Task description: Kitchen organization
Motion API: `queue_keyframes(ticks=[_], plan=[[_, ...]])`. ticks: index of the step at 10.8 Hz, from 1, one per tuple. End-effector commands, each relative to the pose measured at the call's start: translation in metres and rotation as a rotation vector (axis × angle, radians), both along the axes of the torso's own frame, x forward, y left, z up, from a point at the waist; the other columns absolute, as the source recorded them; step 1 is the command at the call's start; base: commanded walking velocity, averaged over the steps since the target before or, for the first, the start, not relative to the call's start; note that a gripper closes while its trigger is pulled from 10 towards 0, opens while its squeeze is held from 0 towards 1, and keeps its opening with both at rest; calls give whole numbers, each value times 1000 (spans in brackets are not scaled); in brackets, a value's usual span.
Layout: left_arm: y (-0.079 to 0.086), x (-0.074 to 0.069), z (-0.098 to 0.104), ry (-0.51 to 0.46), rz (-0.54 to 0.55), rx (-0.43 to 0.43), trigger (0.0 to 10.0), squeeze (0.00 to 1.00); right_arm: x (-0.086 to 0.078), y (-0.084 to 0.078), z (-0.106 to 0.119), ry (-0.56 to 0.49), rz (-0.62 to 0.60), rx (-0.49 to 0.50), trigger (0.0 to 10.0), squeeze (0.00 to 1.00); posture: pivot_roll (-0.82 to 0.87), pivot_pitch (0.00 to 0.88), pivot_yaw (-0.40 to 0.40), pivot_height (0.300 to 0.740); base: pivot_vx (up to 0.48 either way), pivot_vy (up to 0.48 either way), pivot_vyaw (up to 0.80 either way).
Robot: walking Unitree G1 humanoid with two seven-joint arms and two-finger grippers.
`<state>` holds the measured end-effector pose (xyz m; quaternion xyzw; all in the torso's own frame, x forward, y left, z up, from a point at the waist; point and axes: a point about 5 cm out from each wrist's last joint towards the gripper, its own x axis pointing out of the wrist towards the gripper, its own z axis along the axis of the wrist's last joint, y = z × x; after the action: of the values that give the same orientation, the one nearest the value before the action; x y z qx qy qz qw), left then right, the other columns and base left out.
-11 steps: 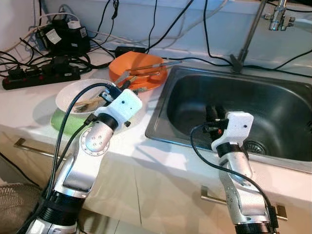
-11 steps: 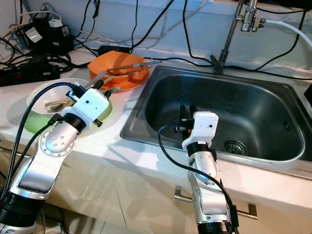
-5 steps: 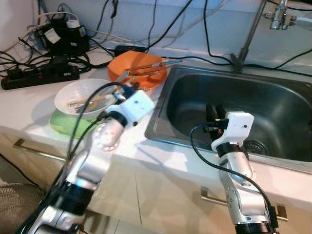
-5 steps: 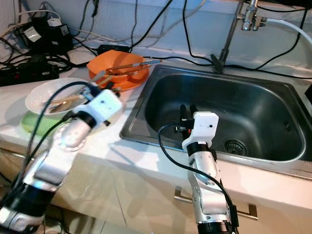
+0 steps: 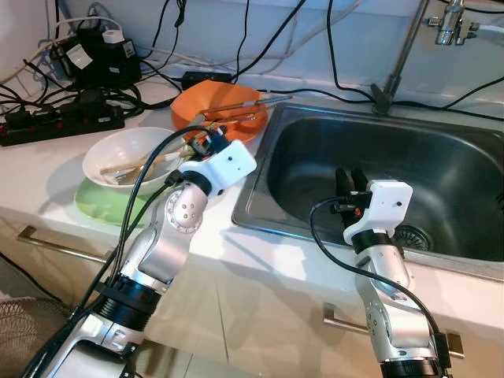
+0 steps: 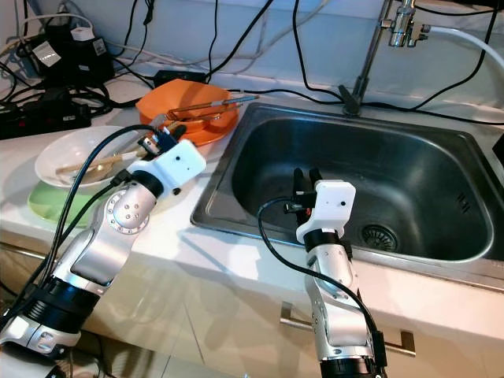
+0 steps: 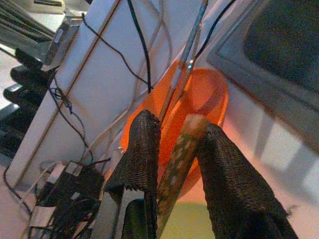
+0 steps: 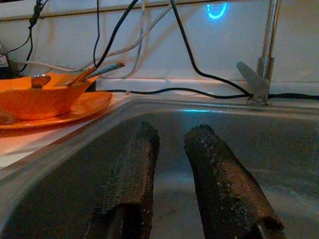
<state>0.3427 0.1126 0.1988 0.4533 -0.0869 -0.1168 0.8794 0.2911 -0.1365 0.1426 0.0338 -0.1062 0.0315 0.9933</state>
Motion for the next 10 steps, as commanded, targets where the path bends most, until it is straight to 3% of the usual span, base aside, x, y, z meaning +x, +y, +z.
queue_keyframes(ticks=[1,2,3,8,10], plan=[[-3,2,7,-27,3,29,10000,0,1,-1,1,-6,-4,7,10000,0,165,1,16,717,0,0,0],[-4,2,8,-34,7,38,4314,0,2,0,1,-6,-1,7,10000,0,166,0,15,717,0,0,0],[-3,2,9,-42,10,43,0,0,2,0,1,-7,1,7,10000,0,166,0,14,717,0,0,0],[-6,-1,20,-77,8,43,0,0,4,2,2,-9,7,8,10000,0,172,0,9,717,0,0,0],[-6,-3,39,-169,19,108,0,0,4,2,2,-9,10,9,10000,0,176,0,5,717,0,0,0]])
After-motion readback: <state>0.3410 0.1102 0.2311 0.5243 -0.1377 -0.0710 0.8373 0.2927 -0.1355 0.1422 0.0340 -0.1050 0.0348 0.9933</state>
